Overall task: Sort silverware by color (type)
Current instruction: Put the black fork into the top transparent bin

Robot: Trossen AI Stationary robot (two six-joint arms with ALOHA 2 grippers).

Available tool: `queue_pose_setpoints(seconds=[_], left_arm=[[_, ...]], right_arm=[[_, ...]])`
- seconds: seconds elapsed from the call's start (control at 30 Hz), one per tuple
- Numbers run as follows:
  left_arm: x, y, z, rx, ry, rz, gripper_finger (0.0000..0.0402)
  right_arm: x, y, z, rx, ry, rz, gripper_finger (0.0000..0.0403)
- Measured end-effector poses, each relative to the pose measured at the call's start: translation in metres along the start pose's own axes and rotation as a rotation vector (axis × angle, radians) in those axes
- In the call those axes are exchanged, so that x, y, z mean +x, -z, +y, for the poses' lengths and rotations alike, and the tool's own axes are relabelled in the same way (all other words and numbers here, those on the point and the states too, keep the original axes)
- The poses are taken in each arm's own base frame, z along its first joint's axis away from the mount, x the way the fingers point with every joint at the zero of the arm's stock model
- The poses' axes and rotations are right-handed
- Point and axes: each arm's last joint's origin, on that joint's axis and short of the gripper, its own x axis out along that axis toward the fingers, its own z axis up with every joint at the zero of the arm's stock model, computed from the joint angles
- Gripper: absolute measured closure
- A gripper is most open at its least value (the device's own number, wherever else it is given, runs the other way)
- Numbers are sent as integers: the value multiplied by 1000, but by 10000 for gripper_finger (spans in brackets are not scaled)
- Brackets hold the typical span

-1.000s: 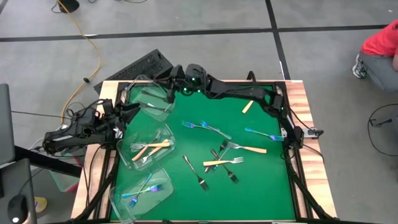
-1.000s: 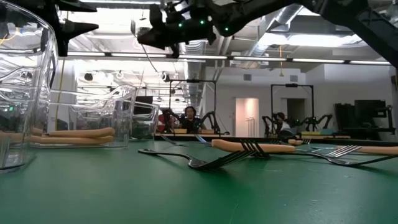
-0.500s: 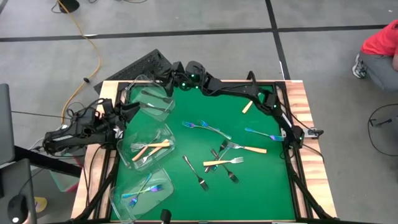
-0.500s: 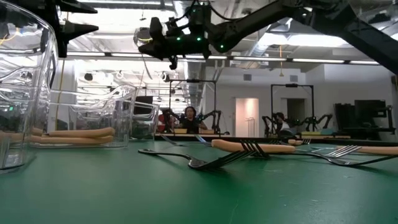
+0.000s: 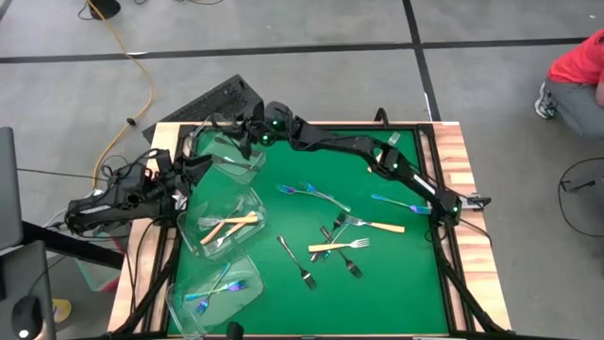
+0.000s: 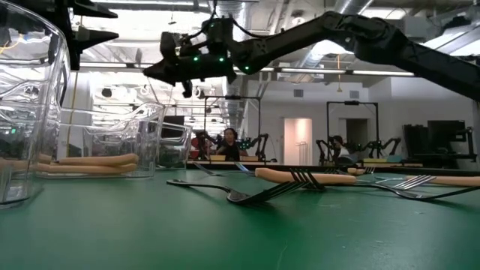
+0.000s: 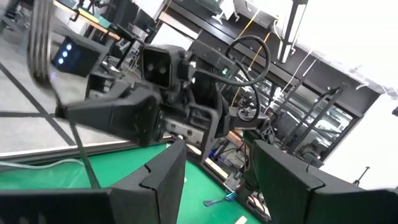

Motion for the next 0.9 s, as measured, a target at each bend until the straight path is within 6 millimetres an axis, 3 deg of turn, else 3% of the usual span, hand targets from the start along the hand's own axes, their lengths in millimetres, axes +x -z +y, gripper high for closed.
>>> queue_pose_setpoints(seconds=[0.43, 0.9], left_arm=[[0, 2, 2, -7, -25, 17, 230], [0, 2, 2, -12, -30, 16, 230]], right_arm=[[-1, 23, 2, -134, 91, 240, 392], [1, 25, 6, -197, 102, 235, 392]])
